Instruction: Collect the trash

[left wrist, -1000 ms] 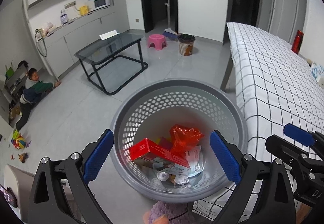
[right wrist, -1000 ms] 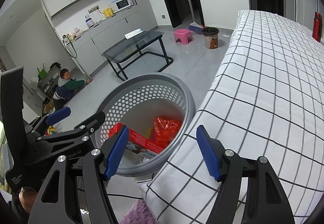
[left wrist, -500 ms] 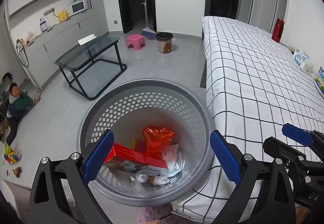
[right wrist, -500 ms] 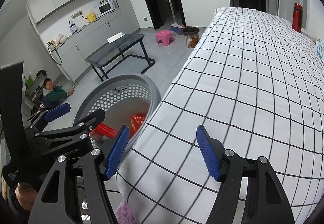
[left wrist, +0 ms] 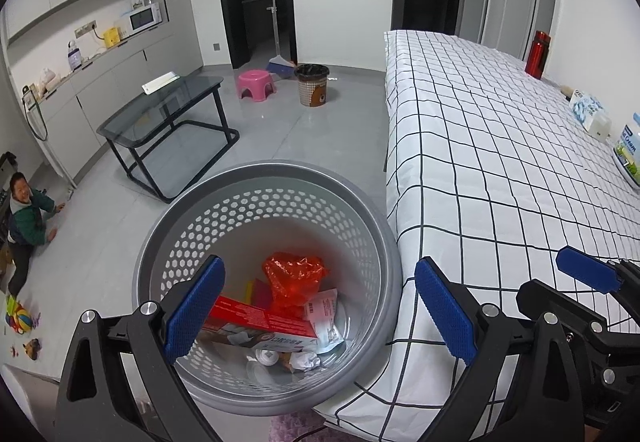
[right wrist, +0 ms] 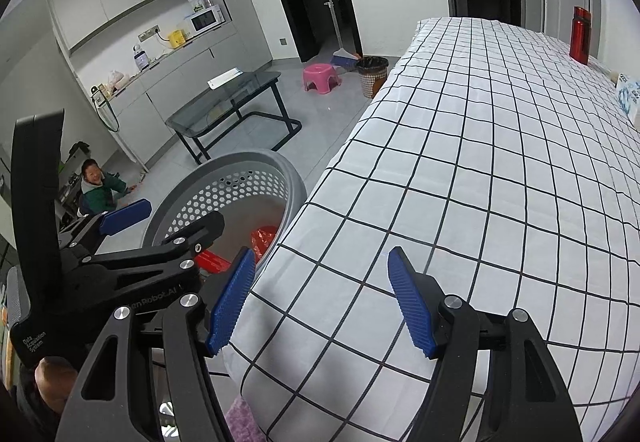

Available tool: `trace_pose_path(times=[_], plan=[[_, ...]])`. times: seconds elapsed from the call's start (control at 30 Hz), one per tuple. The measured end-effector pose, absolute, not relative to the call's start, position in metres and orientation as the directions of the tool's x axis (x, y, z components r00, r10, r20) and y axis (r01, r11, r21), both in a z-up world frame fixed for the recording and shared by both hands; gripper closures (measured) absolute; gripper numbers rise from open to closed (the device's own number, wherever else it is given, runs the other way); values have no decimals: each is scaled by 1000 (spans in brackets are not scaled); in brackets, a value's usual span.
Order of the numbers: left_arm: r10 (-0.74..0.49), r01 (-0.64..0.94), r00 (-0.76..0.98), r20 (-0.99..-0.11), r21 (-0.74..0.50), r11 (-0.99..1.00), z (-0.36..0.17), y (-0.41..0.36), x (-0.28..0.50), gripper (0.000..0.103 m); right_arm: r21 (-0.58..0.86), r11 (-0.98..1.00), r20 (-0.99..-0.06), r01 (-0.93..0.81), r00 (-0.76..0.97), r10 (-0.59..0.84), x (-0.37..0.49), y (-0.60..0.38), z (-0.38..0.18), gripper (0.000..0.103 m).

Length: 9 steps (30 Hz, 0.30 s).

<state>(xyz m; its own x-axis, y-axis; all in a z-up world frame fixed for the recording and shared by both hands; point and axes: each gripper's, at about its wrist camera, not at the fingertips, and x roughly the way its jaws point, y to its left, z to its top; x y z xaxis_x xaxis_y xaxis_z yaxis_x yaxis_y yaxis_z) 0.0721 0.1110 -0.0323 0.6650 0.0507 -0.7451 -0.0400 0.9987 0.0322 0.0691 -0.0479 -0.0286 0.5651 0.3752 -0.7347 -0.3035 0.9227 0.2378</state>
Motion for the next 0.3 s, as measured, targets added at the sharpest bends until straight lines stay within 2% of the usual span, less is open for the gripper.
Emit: trace_pose_path(times=[0.3], plan=[[43,-25,660,-750,35,999,-32,102,78,9,240,927,-731,-289,575,368,64,-56,-26,37]])
